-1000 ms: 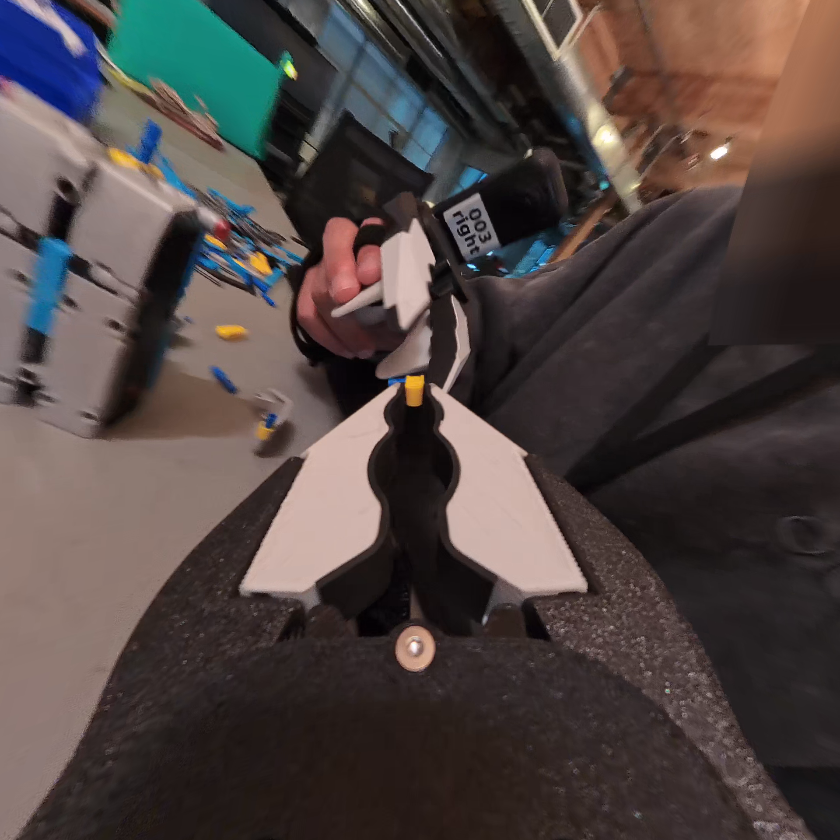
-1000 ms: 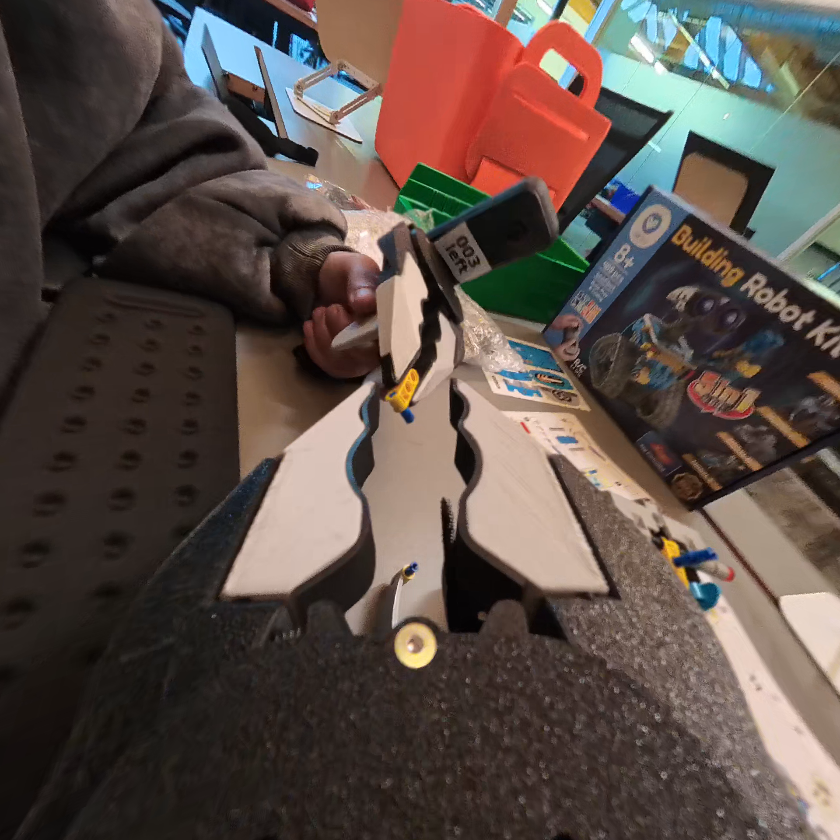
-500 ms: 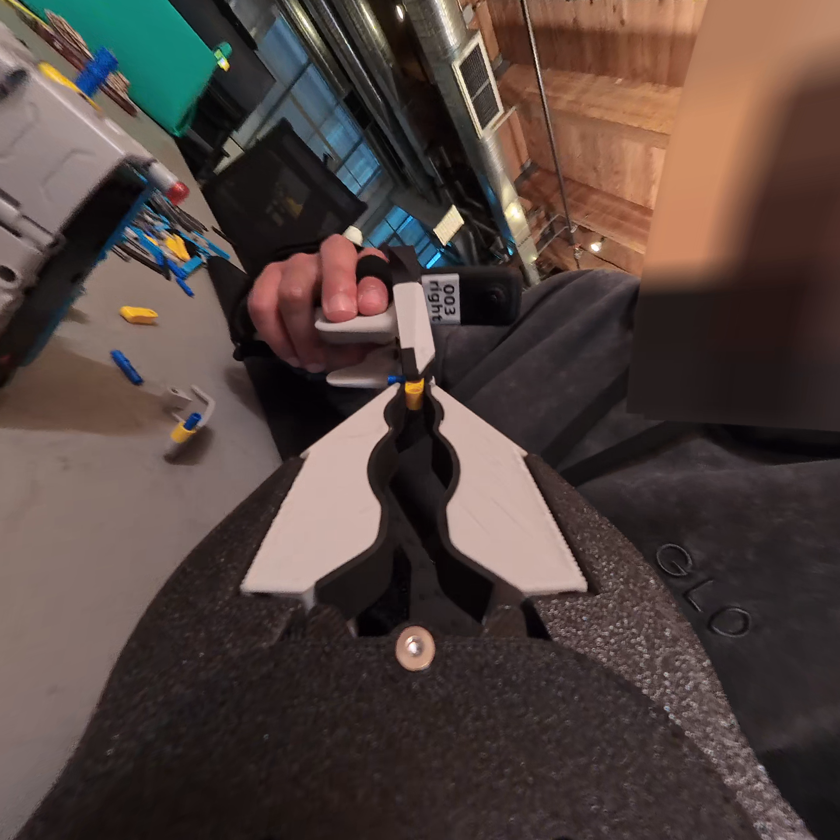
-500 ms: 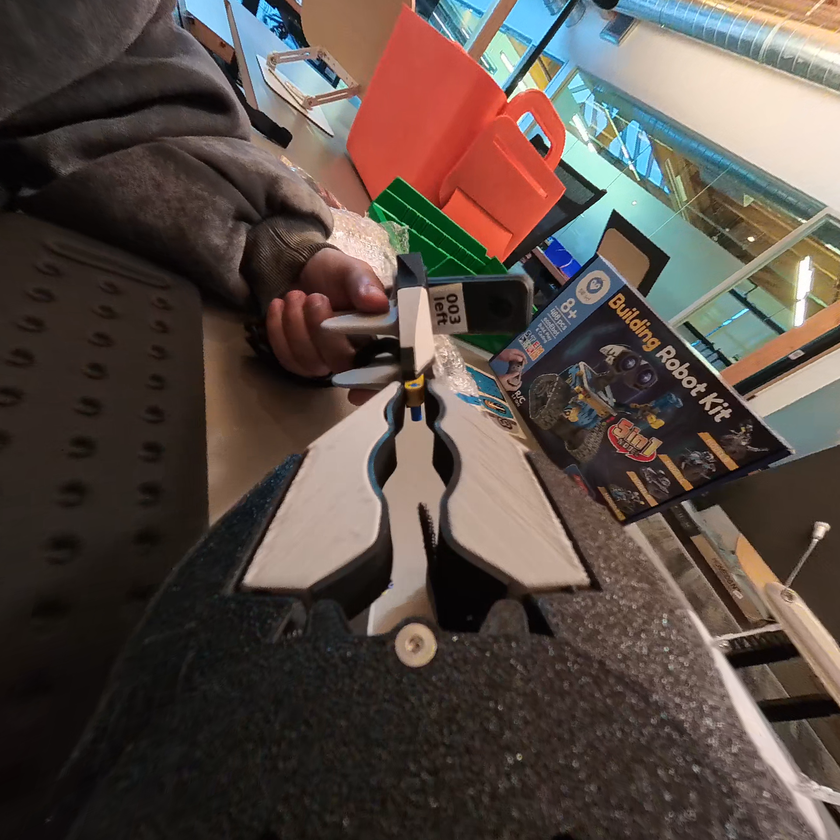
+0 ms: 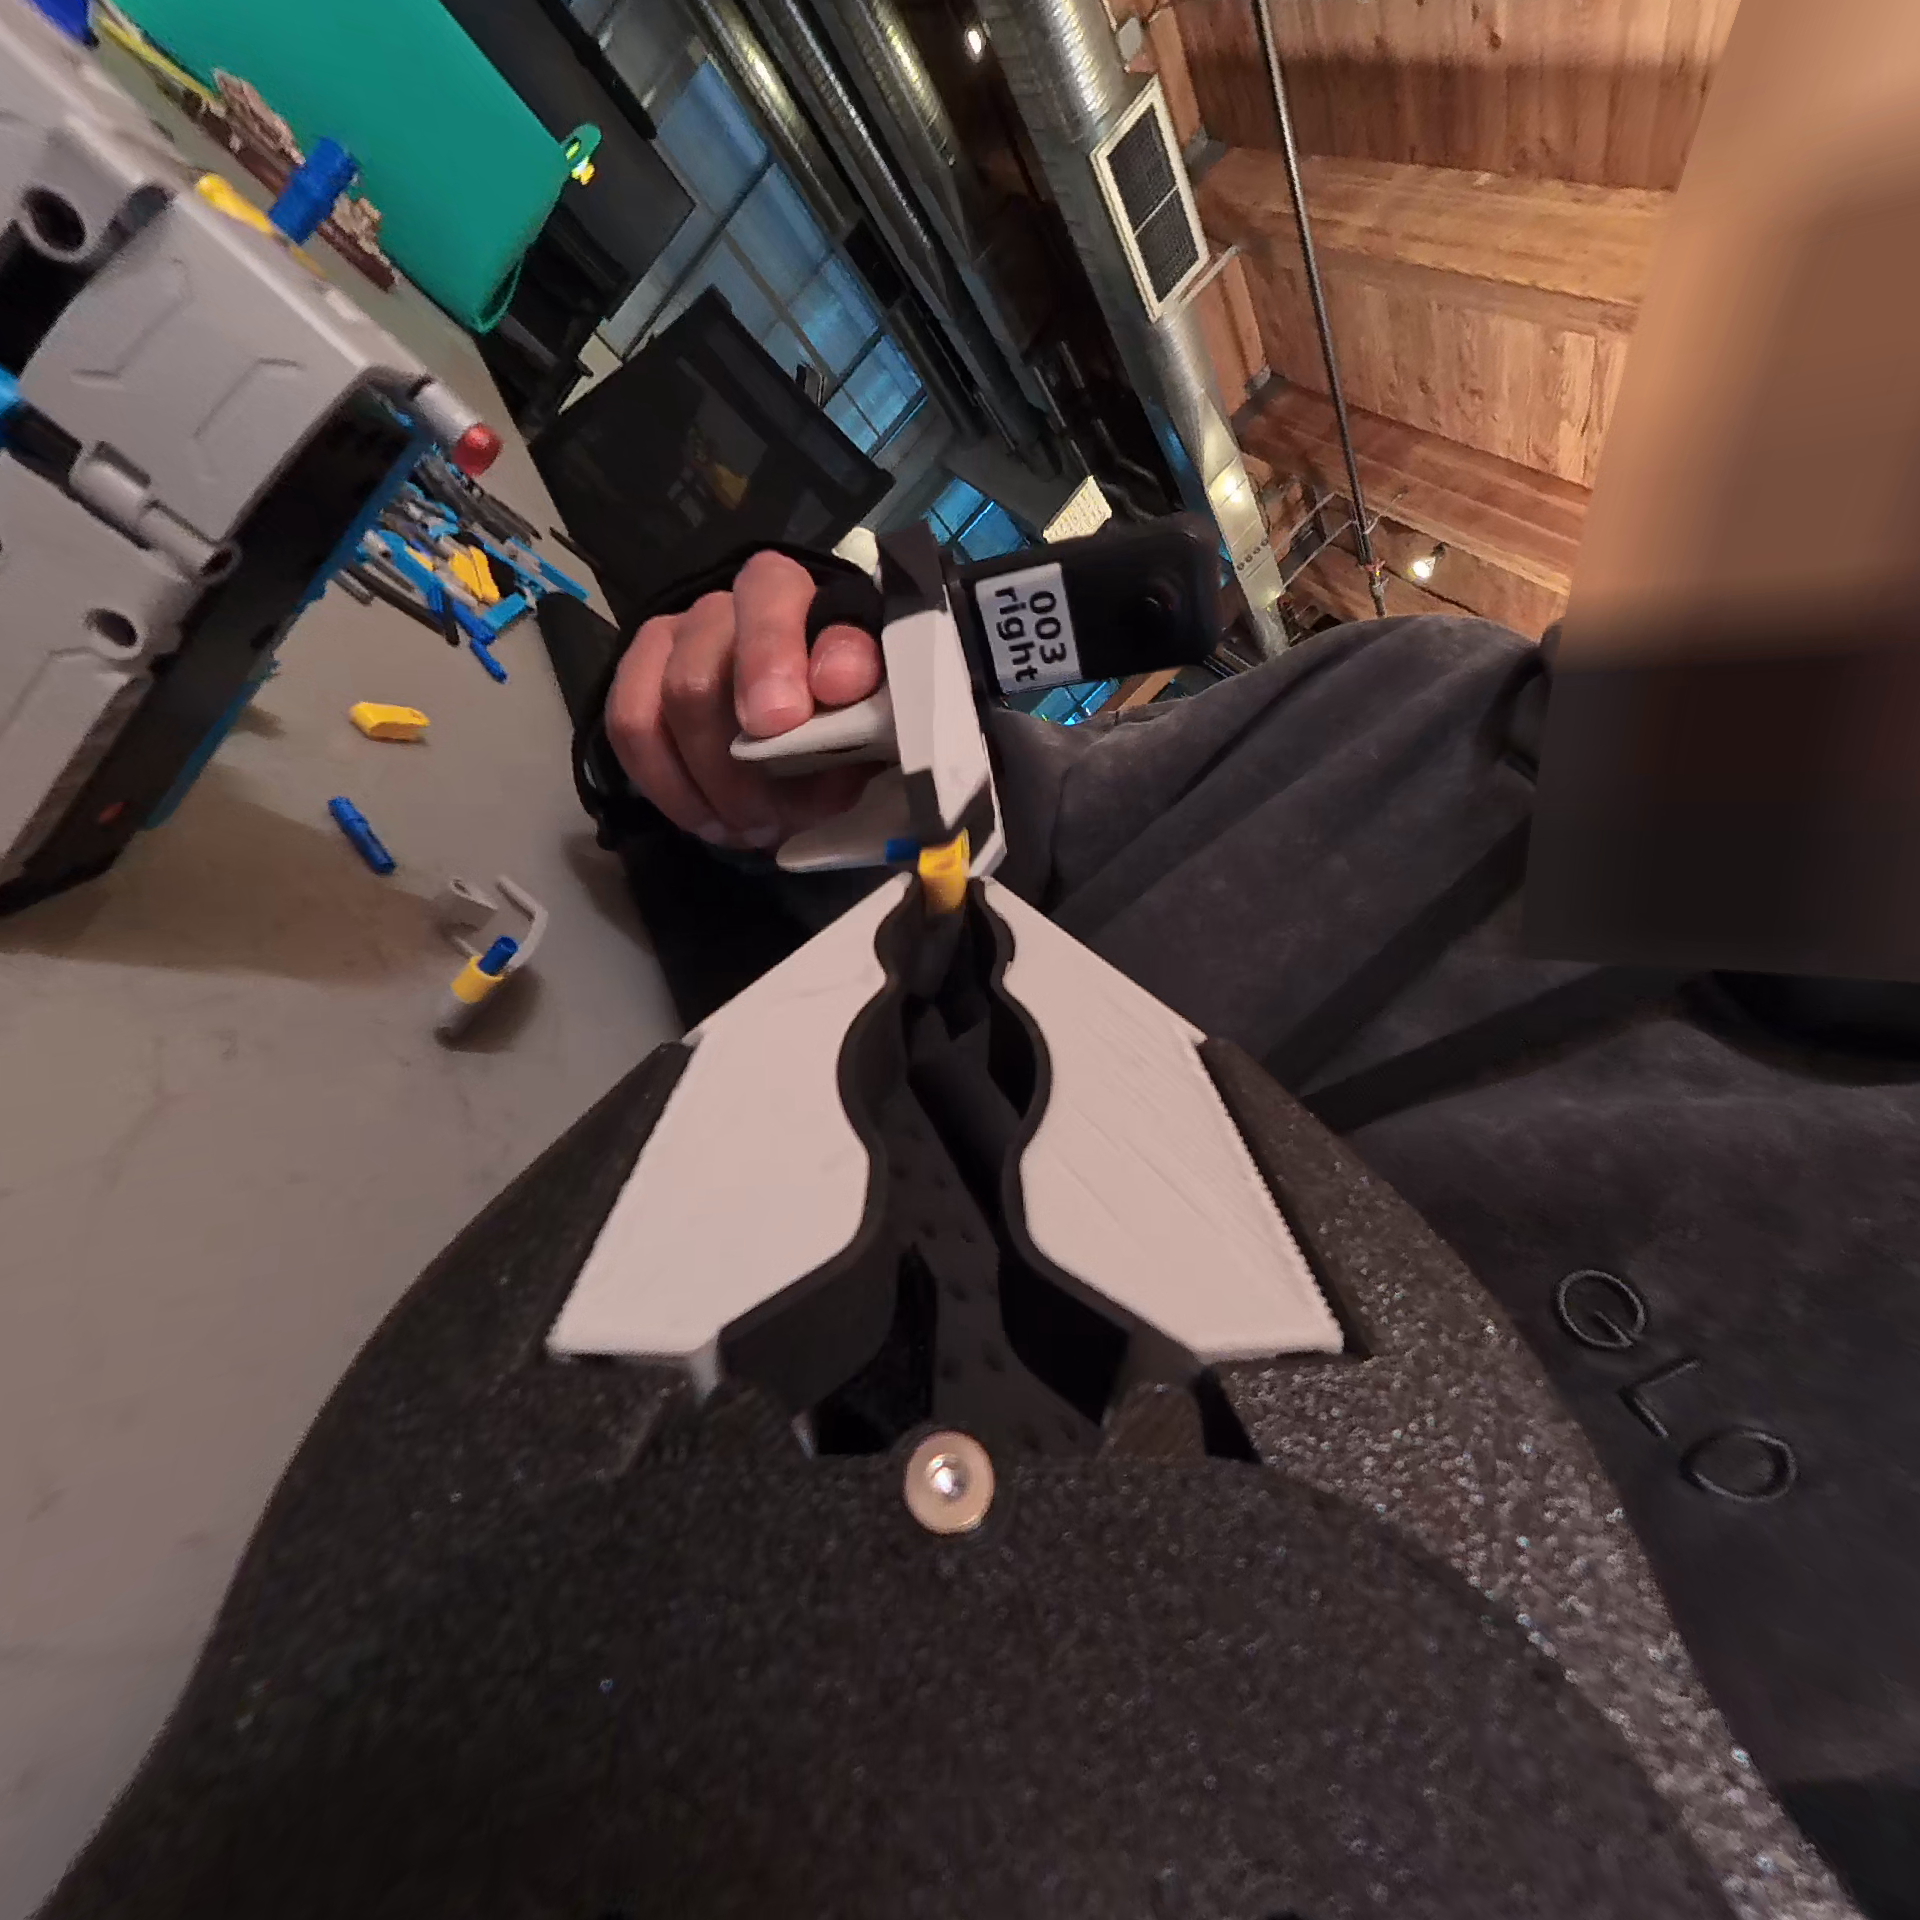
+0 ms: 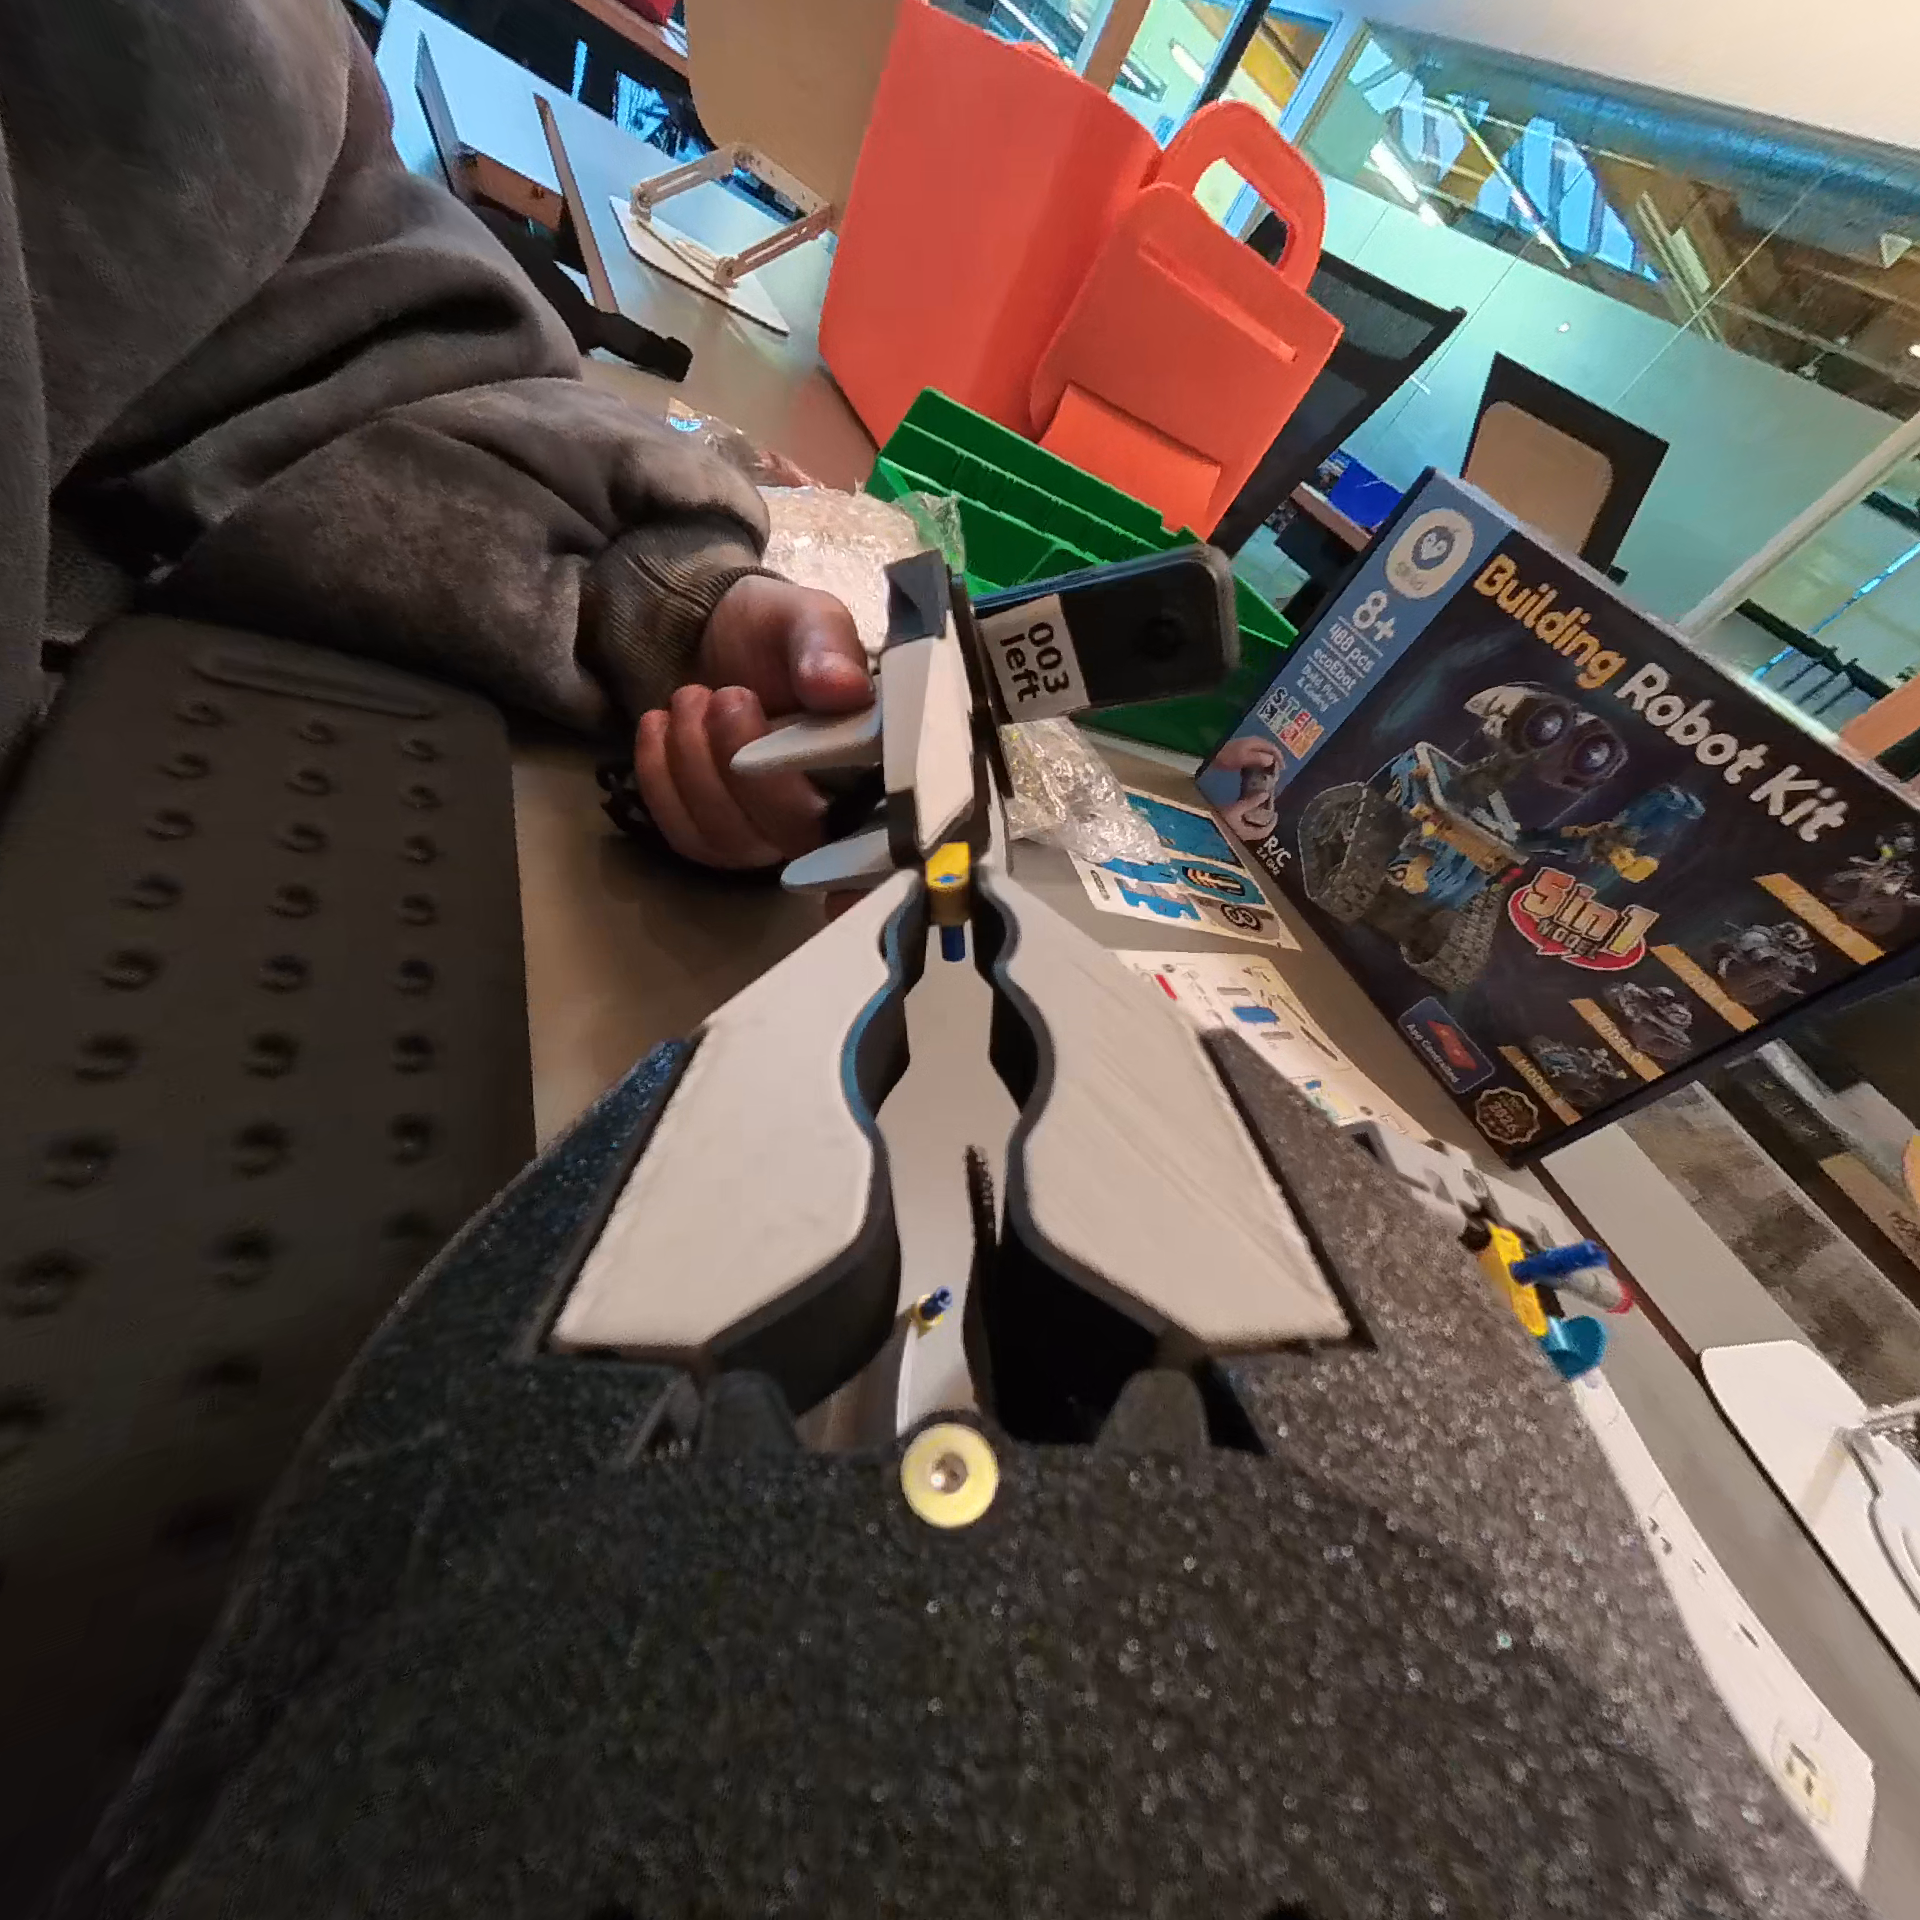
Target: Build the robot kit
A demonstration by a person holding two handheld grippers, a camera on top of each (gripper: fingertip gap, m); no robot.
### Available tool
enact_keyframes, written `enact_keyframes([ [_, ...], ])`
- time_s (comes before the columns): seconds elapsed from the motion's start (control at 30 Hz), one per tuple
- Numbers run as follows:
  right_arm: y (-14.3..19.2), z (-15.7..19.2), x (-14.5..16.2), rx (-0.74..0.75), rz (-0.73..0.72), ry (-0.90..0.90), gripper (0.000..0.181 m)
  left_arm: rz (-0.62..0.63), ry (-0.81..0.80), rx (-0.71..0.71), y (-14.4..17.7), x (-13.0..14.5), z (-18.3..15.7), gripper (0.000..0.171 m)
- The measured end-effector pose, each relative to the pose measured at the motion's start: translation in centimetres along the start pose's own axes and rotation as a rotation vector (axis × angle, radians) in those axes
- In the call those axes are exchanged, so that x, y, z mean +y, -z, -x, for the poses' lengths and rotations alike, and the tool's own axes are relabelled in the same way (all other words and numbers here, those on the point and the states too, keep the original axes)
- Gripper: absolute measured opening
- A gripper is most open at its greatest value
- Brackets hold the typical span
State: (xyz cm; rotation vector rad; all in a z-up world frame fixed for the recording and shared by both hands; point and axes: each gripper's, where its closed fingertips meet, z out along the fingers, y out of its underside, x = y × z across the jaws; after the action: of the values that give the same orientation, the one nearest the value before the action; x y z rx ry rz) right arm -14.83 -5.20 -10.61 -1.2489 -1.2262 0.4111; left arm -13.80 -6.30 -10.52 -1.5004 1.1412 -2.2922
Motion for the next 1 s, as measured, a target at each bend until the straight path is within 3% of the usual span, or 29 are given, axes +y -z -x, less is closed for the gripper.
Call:
enact_keyframes([
  [0.2, 2.0, -2.1, -0.1, 0.077, -0.003, -0.081, 0.007, -0.005, -0.027, -0.054, -0.1, -0.2, 0.7, 0.014],
  [0.33, 3.7, -3.8, 2.6, 0.116, 0.127, -0.198, 0.008, -0.01, -0.161, -0.197, 0.4, -0.6, 2.3, 0.015],
  [0.53, 5.0, -1.4, 7.4, 0.035, 0.388, -0.246, 0.007, 0.125, -0.282, -0.362, 0.1, 0.8, 4.0, 0.015],
  [0.63, 5.4, -0.2, 9.1, -0.018, 0.492, -0.258, 0.007, 0.272, -0.312, -0.5, 0.1, 2.0, 6.4, 0.024],
  [0.8, 5.0, 0.5, 9.9, -0.043, 0.527, -0.234, 0.008, 0.49, -0.404, -0.622, -0.2, 3.4, 9.5, 0.024],
  [1.0, 4.4, 0.4, 9.2, -0.04, 0.484, -0.24, 0.007, 0.515, -0.418, -0.542, -1.5, 2.9, 9.9, 0.023],
])
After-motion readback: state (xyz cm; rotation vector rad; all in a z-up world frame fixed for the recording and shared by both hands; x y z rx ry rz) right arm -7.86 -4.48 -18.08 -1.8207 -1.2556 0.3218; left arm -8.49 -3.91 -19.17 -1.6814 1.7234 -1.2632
